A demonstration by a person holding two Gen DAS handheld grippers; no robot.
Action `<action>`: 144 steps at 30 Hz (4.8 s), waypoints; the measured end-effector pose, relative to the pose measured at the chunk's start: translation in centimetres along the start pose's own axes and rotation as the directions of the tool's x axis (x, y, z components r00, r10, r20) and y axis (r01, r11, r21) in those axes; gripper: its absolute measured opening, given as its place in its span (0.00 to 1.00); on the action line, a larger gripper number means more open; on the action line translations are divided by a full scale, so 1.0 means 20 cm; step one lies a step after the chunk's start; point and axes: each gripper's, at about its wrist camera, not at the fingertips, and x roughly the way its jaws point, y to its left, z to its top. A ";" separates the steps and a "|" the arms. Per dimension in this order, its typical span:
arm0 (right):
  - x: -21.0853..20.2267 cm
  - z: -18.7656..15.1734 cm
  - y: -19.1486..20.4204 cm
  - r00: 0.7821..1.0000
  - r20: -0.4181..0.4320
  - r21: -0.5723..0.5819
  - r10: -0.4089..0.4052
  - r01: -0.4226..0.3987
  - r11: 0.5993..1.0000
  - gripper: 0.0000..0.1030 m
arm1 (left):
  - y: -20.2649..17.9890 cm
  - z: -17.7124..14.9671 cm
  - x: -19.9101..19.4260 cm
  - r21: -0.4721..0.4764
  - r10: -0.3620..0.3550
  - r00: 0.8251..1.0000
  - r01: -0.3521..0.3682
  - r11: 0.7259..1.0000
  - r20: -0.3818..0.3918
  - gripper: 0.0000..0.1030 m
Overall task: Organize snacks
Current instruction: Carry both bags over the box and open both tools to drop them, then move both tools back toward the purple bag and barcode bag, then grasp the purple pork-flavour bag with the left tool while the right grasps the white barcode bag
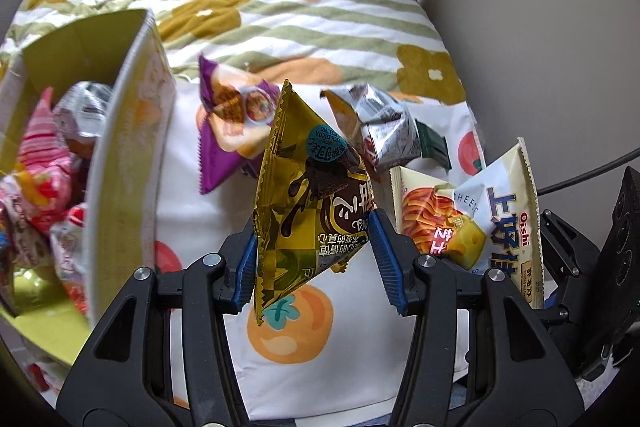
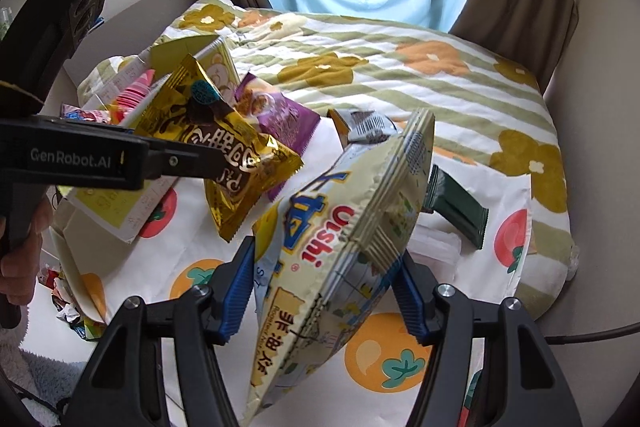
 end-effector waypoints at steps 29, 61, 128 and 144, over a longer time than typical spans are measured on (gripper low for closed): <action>0.17 0.97 0.84 0.987 0.136 -0.122 0.086 -0.070 0.990 0.57 | 1.29 0.42 -0.61 -0.122 0.140 0.977 -0.121 0.985 0.163 0.46; 0.73 1.27 1.08 0.991 0.005 0.040 0.136 -0.136 0.990 0.57 | 1.88 0.46 -0.42 -0.146 0.158 0.984 -0.144 0.979 0.083 0.92; 0.27 0.50 -0.41 0.996 -0.092 0.162 -0.019 0.034 0.986 0.95 | 0.15 0.36 0.24 0.066 0.183 0.983 -0.181 0.981 -0.017 0.92; 0.66 0.45 -0.37 0.974 -0.225 0.065 -0.006 0.021 0.998 0.95 | 0.19 0.39 0.71 0.163 0.296 0.943 -0.272 0.948 -0.149 0.92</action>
